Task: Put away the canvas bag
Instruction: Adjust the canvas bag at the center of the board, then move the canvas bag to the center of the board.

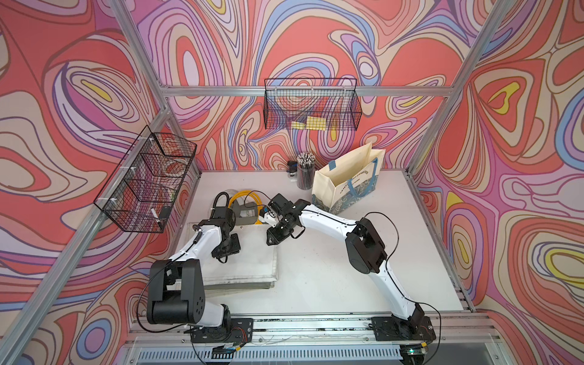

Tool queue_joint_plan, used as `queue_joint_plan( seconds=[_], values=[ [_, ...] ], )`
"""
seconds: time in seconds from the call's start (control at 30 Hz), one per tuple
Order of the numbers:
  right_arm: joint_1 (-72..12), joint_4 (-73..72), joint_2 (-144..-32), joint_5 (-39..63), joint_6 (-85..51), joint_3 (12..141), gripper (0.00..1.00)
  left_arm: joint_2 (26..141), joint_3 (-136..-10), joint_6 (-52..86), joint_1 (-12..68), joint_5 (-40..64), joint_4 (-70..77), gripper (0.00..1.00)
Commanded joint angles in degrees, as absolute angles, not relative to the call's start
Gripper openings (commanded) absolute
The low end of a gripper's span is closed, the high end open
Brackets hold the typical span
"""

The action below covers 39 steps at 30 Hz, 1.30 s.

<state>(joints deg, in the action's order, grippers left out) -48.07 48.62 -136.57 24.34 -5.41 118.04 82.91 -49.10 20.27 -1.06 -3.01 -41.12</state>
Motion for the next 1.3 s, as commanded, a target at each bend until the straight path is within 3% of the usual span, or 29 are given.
queue_joint_plan(
  seconds=[0.0,0.17,0.37,0.53,0.7,0.77,0.97,1.27],
  values=[
    [-48.15,47.23,-131.63,23.95,-5.21,114.96,0.34,78.44,-48.60,20.60,-0.45,-2.55,-41.93,0.44],
    [-48.08,45.51,-124.00,20.10,-4.30,108.45,0.38,70.64,-51.78,21.06,1.56,1.04,-44.85,0.44],
    [-47.86,44.00,-114.04,13.17,-3.74,102.99,0.49,65.51,-56.40,17.52,11.02,5.30,-37.98,0.46],
    [-43.17,44.91,-104.11,9.82,-5.64,101.44,0.53,67.59,-60.68,10.95,18.97,7.89,-27.87,0.51],
    [-35.10,47.29,-94.67,6.92,-6.99,99.45,0.58,76.88,-67.90,2.76,26.55,9.57,-20.94,0.53],
    [-32.69,47.81,-92.98,2.97,-6.91,98.61,0.64,81.12,-70.60,2.19,27.92,11.45,-17.74,0.53],
    [-25.60,49.23,-94.40,0.17,-11.93,97.92,0.64,88.15,-73.43,2.20,31.20,14.13,-6.79,0.54],
    [-25.51,43.41,-98.79,0.28,-12.99,95.95,0.62,86.98,-69.67,-0.64,32.48,13.55,-3.09,0.55]
  ],
)
